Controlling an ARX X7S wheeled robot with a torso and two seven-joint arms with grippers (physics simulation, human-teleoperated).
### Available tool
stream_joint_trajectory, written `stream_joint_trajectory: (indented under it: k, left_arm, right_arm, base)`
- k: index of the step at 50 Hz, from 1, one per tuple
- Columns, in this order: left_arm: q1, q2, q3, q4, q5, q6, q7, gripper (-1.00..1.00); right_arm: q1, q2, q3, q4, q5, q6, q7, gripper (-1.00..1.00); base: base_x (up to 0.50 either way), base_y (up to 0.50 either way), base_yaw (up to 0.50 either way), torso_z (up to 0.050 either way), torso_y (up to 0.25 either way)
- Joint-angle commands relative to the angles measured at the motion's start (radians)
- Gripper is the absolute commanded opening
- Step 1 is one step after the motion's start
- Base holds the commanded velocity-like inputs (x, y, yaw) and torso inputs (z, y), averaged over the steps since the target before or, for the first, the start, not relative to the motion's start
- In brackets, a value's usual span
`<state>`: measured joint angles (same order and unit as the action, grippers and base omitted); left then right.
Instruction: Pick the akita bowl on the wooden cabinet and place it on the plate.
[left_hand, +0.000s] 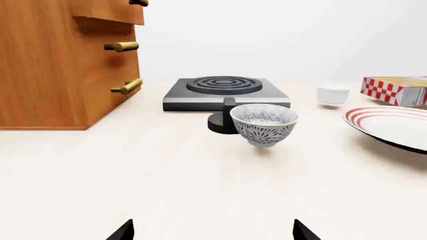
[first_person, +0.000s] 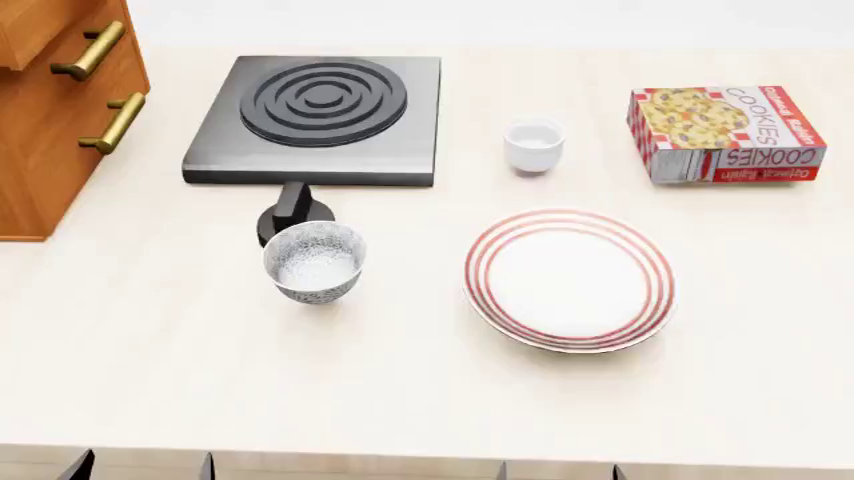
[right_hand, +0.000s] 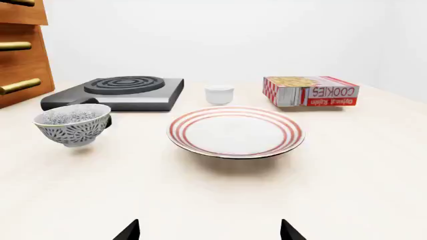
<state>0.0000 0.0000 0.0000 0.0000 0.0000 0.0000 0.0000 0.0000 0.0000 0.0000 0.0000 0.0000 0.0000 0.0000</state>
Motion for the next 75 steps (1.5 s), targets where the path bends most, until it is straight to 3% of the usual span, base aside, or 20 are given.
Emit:
stream_joint_trajectory:
  k: [1, 21, 65, 75]
  left_arm:
    - [-0.010, -0.015, 0.020, -0.015, -0.017, 0.007, -0.017, 1.00]
    - [-0.011, -0.059, 0.069, -0.023, -0.071, 0.020, -0.075, 1.00]
    - [-0.006, -0.109, 0.136, -0.009, -0.118, 0.023, -0.128, 1.00]
    - [-0.009, -0.119, 0.148, -0.013, -0.129, 0.023, -0.134, 1.00]
  right_arm:
    - [0.006, 0.021, -0.043, 0.018, -0.024, -0.006, 0.020, 1.00]
    - [0.010, 0.061, -0.079, 0.012, 0.054, -0.016, 0.063, 1.00]
    - [0.010, 0.111, -0.141, 0.003, 0.079, -0.023, 0.143, 1.00]
    - [0.010, 0.120, -0.155, 0.002, 0.069, -0.029, 0.162, 1.00]
  base:
    - [0.00, 0.00, 0.00, 0.000, 0.000]
    - [0.00, 0.00, 0.00, 0.001, 0.000]
    - [0.00, 0.00, 0.00, 0.050, 0.114]
    - [0.00, 0.16, 0.00, 0.008, 0.001]
